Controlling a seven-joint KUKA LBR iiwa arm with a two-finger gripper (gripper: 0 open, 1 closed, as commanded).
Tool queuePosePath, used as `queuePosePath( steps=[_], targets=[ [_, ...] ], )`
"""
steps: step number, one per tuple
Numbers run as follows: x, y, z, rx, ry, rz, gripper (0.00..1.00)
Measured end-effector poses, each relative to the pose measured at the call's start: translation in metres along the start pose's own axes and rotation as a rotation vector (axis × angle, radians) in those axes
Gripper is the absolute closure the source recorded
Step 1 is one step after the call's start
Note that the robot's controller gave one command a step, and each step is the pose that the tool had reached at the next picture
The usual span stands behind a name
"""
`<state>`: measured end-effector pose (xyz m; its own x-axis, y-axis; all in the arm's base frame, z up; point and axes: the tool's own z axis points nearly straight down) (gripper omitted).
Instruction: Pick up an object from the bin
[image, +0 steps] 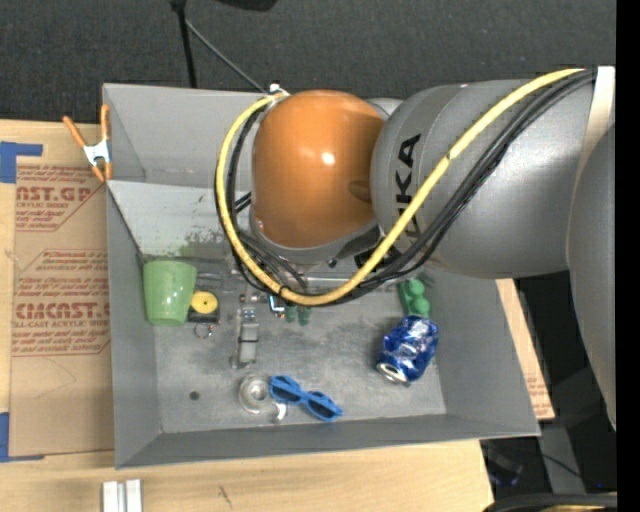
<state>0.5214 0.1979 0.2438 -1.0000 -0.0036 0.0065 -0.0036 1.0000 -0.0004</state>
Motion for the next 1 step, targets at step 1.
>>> queuePosePath(
  steps=[1],
  targets=[
    [0.0196, -0.0764, 0.1345, 0.003, 0.002, -0.115, 0.0]
  ],
)
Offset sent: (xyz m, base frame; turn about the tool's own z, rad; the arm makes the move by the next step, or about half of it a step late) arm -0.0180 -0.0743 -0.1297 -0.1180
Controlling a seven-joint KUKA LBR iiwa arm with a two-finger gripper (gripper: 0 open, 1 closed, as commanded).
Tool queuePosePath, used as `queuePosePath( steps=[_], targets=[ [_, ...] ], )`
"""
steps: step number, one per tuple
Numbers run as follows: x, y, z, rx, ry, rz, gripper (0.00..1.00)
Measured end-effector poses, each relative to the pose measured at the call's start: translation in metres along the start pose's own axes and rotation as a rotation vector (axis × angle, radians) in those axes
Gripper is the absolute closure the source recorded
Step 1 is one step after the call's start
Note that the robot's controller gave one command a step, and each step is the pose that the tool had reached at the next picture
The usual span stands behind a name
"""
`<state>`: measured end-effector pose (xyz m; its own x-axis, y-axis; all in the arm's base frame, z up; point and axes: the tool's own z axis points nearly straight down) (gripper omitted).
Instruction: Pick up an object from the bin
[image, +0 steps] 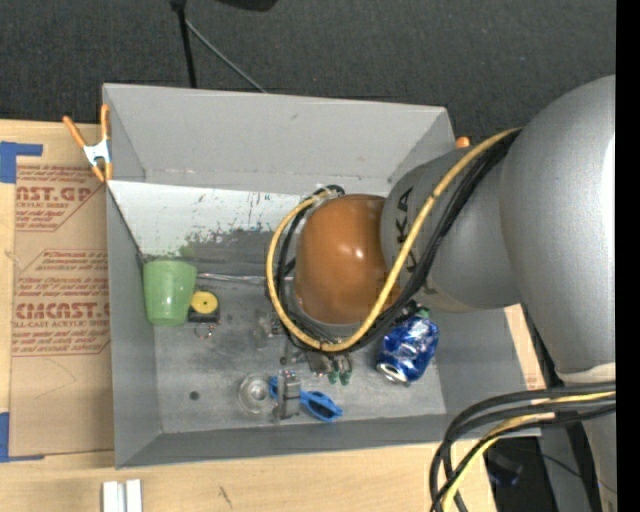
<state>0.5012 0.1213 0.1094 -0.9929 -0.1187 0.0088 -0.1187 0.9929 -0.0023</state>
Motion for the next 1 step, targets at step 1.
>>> queuePosePath(
  steps=[1],
  targets=[
    [0.0161, -0.0501, 0.0414, -0.002, -0.008, 0.114, 0.0]
  ],
)
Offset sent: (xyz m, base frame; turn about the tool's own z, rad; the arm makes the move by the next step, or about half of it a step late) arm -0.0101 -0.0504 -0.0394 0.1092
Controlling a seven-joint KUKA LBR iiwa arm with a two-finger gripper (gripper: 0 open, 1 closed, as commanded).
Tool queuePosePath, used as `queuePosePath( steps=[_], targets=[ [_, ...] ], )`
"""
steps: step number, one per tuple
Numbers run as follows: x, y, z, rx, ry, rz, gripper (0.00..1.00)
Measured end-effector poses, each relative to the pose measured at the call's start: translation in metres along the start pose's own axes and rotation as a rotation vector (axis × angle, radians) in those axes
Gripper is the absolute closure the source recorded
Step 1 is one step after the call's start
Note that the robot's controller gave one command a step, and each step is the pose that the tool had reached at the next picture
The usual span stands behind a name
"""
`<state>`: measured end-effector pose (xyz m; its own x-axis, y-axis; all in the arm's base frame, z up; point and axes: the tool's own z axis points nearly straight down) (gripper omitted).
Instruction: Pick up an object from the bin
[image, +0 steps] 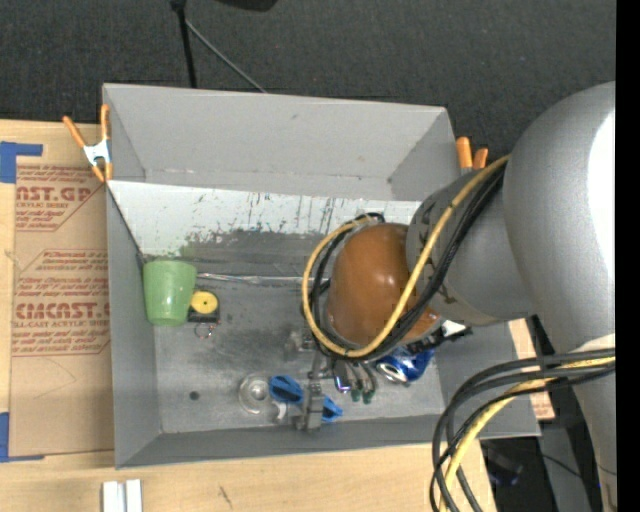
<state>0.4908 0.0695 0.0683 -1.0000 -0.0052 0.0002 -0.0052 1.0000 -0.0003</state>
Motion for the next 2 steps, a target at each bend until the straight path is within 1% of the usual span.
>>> queuePosePath(
  steps=[1, 2],
  targets=[
    [0.0, 0.002, -0.001, -0.002, 0.0, -0.004, 1.0],
    [0.0, 0.037, -0.153, -0.002, -0.008, -0.02, 1.0]
  ],
)
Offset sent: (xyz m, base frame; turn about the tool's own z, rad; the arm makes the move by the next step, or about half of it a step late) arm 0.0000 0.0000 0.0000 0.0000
